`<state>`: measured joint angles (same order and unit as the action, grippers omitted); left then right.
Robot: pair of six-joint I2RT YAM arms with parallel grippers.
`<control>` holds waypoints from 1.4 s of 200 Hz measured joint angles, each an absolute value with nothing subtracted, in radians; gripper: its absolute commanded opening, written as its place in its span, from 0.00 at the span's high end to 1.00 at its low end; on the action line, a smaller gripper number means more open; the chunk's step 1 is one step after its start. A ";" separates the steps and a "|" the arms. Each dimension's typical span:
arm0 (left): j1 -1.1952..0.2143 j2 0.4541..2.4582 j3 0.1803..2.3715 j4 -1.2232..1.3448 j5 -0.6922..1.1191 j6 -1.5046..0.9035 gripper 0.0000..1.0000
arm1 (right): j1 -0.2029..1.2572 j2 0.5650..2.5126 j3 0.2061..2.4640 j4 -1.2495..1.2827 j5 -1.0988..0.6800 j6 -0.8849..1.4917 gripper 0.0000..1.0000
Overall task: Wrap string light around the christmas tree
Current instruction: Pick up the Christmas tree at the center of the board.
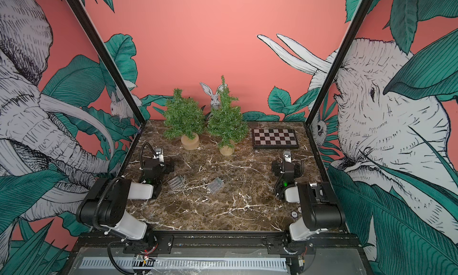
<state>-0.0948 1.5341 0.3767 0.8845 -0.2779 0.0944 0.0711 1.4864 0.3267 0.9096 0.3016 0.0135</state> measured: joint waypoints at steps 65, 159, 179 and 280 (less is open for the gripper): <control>-0.094 0.953 0.552 0.270 -0.359 -0.189 0.01 | 0.072 0.955 0.467 0.391 0.271 0.144 0.01; -0.091 0.722 0.677 -0.067 0.203 -0.423 0.16 | 0.170 1.015 0.787 0.204 -0.132 0.305 0.01; -0.091 0.794 0.675 -0.064 0.313 -0.422 0.16 | 0.283 1.112 0.886 0.266 -0.167 0.232 0.01; -0.091 0.780 0.655 -0.112 0.393 -0.435 0.17 | 0.494 1.542 1.320 0.445 -0.137 0.192 0.03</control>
